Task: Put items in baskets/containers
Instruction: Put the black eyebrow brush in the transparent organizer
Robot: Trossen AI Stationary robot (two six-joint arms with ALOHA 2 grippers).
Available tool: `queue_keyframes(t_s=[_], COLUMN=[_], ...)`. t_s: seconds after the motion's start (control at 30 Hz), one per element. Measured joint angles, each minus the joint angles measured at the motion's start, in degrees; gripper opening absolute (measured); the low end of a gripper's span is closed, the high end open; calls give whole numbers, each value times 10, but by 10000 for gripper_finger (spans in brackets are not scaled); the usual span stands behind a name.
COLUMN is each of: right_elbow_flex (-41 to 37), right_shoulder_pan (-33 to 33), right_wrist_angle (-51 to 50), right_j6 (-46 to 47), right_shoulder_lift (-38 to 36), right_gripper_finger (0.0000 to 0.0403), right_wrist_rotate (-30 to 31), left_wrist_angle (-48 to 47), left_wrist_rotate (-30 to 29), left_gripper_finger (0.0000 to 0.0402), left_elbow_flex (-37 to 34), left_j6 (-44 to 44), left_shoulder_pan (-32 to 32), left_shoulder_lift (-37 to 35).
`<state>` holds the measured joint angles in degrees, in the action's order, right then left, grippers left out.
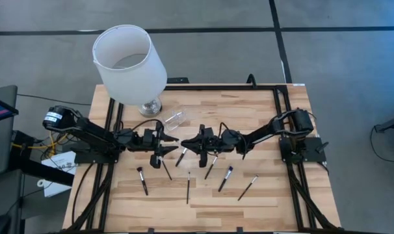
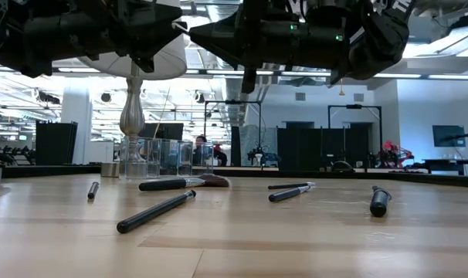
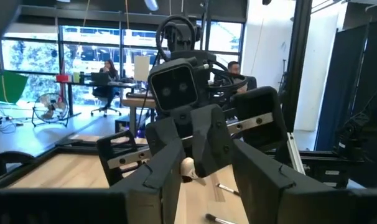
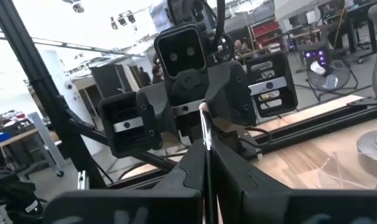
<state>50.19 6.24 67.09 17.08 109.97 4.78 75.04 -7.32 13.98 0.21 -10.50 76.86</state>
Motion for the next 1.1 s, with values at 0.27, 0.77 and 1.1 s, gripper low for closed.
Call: queue_keyframes(t_s=[0.27,0.77,1.1], right_elbow_flex=[0,0,0], right_shoulder_pan=[0,1,1], right_wrist_angle=[11,23,23], right_j6=[0,-1,-1], right_shoulder_lift=[0,0,0], right_gripper_finger=[8,8,45], right_wrist_rotate=[-3,-6,-3], left_wrist_angle=[1,0,0], left_wrist_rotate=[3,2,3], left_gripper_finger=[116,55,15], left_elbow_flex=[0,0,0], left_j6=[-2,-2,-4], left_shoulder_pan=[0,0,0], left_shoulder_lift=[0,0,0])
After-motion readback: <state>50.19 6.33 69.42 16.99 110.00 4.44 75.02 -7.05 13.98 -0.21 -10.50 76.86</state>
